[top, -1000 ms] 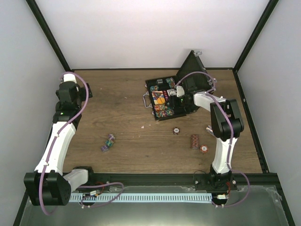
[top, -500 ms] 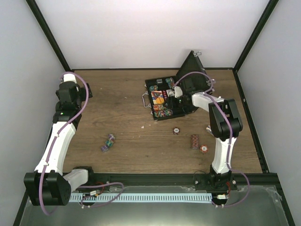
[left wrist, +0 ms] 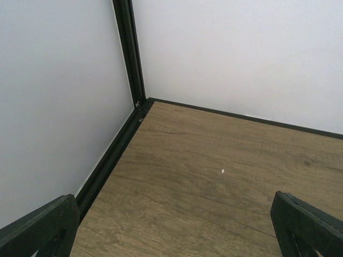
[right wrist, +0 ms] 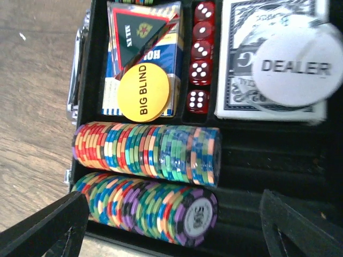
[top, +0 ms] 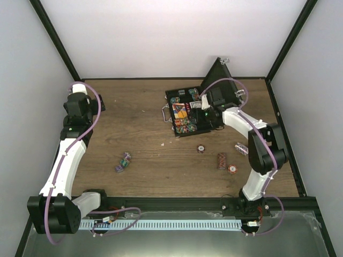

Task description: Pack up texas hold em set

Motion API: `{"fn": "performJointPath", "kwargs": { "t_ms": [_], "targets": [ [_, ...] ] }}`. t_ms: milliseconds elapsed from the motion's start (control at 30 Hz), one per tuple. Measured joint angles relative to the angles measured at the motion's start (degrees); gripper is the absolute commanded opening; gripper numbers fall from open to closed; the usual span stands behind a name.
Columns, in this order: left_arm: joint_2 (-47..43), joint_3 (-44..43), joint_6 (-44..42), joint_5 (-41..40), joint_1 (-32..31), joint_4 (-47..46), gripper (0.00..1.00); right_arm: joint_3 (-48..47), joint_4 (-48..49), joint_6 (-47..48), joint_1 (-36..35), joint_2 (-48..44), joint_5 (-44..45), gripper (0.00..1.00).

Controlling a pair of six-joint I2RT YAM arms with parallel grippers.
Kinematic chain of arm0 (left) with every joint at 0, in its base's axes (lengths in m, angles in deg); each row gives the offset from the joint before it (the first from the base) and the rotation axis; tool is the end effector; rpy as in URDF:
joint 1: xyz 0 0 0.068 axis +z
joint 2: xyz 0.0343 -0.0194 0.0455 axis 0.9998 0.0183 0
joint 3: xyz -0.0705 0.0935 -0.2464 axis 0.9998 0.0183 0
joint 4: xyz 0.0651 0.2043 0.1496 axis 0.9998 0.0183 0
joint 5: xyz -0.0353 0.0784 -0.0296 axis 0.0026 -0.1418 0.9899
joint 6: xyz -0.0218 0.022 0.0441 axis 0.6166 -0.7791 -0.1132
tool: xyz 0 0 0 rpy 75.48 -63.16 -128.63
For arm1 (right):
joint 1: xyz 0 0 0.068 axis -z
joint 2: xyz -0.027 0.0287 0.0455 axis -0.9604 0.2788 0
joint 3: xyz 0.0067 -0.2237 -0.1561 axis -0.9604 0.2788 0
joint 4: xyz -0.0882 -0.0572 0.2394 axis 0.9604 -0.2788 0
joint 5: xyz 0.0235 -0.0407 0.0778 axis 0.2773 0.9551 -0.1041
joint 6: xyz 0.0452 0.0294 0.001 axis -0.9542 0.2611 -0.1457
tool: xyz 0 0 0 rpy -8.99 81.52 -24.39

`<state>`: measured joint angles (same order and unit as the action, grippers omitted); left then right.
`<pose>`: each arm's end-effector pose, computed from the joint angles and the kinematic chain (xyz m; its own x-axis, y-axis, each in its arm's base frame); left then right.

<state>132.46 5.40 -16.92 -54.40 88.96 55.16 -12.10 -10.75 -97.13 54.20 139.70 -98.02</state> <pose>0.2539 0.0108 0.3361 -0.3395 -0.0707 -0.9379 -0.3045 0.9517 0.0385 0.3571 0.1379 0.1994 -0.8469 -0.0930 -0.5235 -0.3104 0.8859 0.3447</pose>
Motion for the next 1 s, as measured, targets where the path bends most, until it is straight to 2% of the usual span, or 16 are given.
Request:
{"fn": "performJointPath", "kwargs": {
  "t_ms": [133, 333, 500, 1000],
  "targets": [
    [0.0, 0.0, 0.0, 0.0, 0.0, 0.0, 1.0, 0.5, -3.3, -2.5, -0.8, -4.8, 3.9, 0.88],
    [0.0, 0.0, 0.2, 0.1, 0.0, 0.0, 1.0, 8.4, -9.4, -6.9, -4.4, -9.8, 6.8, 0.88],
    [0.0, 0.0, 0.2, 0.1, 0.0, 0.0, 1.0, 13.4, -14.4, -8.3, -6.6, -10.1, 8.2, 0.87],
    [0.0, 0.0, 0.3, 0.1, 0.0, 0.0, 1.0, 13.5, -17.8, -10.3, -12.9, -9.1, 14.5, 0.77]
  ]
}}
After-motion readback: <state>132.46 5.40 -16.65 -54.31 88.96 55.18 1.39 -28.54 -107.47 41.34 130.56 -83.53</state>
